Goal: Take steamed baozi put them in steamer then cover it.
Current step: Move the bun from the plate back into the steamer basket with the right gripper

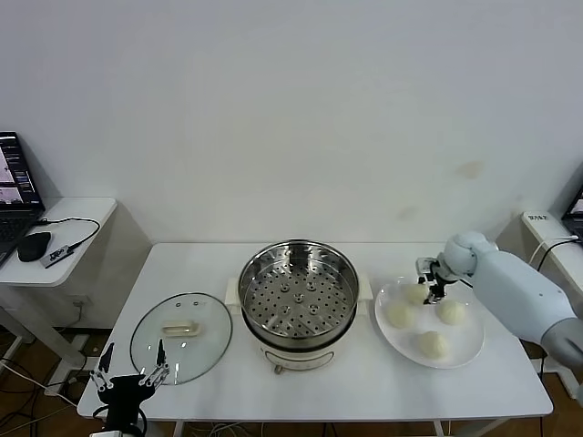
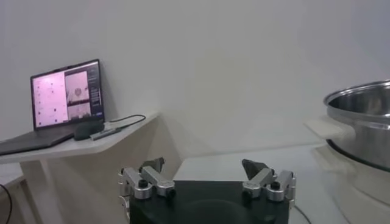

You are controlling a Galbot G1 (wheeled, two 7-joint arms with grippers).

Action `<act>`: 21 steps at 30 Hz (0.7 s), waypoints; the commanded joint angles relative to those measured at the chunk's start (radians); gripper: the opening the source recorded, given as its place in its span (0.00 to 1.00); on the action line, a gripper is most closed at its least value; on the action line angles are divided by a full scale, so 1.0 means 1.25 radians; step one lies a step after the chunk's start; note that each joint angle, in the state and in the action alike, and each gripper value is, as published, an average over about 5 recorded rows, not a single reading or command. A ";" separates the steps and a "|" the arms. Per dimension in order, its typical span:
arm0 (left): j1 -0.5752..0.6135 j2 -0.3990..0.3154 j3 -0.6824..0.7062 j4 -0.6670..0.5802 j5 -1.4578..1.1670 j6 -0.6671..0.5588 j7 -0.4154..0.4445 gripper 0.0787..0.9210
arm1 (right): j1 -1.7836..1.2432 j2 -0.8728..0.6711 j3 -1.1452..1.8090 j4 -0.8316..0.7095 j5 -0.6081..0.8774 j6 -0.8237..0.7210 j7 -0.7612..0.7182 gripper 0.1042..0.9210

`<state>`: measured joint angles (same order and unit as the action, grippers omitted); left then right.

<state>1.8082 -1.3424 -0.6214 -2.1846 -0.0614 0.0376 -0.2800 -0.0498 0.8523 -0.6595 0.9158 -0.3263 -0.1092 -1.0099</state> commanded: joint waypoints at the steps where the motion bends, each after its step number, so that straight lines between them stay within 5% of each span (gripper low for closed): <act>1: -0.003 0.004 0.005 -0.002 0.000 0.001 0.001 0.88 | 0.044 -0.046 -0.040 0.062 0.052 -0.005 -0.013 0.57; 12: -0.024 0.024 0.014 -0.002 -0.027 0.017 0.007 0.88 | 0.316 -0.215 -0.215 0.288 0.272 -0.036 -0.033 0.57; 21: -0.031 0.029 0.017 0.002 -0.040 0.016 0.008 0.88 | 0.546 -0.192 -0.394 0.435 0.413 -0.055 -0.023 0.57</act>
<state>1.7742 -1.3101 -0.5992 -2.1829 -0.0972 0.0562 -0.2706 0.3946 0.6442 -0.9782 1.2949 0.0337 -0.1642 -1.0381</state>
